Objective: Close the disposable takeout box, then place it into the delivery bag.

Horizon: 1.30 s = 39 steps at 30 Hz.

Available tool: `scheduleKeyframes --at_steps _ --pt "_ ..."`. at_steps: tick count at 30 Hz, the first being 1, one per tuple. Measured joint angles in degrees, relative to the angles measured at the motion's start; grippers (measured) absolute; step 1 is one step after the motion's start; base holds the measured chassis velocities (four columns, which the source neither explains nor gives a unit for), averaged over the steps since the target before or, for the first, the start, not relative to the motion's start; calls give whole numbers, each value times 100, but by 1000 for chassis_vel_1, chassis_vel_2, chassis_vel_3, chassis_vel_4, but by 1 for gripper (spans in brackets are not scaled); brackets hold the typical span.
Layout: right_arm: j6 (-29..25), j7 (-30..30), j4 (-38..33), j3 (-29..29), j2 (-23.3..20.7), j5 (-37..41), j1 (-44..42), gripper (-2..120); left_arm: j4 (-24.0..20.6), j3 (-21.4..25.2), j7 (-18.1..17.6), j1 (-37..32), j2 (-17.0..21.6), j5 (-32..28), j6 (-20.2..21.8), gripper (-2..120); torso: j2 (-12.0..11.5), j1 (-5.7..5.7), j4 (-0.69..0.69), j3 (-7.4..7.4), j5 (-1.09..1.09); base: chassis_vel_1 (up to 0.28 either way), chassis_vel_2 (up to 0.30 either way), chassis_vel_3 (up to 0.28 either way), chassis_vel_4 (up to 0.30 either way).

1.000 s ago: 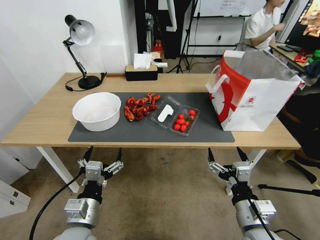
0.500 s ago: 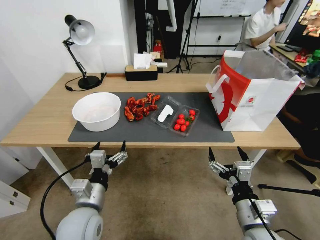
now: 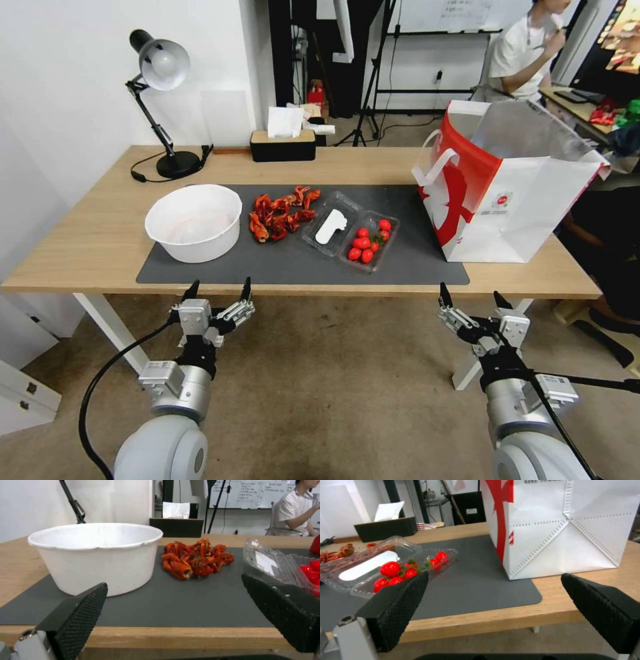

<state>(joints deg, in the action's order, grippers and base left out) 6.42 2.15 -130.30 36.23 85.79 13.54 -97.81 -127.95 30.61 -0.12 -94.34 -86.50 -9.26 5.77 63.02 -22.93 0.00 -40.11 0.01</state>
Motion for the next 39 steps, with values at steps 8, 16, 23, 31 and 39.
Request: scheduleKeyframes --at_steps 8,16,23,31,39 --pt "0 43 -96 -148 -70 -2 -25 100 3 22 4 -80 23 24 -122 100 0 0 0 1 -1 0 0 0 0" --pt "316 733 -53 -720 -202 181 326 100 54 -2 26 -112 -6 170 -300 100 0 1 0 1 -1 0 0 0 0" --pt "1487 1899 242 -1410 -401 1226 1534 100 -36 49 31 -145 -31 181 -309 100 0 1 1 0 -2 0 0 0 0" --pt "2097 2359 635 -1680 -543 1762 2318 100 -42 80 30 -157 -71 210 -315 100 0 1 -1 0 0 0 0 0 0" --pt "2891 3138 893 -1925 -539 2352 3012 100 -24 111 26 -115 -100 212 -309 100 0 1 1 0 -1 0 0 0 0"
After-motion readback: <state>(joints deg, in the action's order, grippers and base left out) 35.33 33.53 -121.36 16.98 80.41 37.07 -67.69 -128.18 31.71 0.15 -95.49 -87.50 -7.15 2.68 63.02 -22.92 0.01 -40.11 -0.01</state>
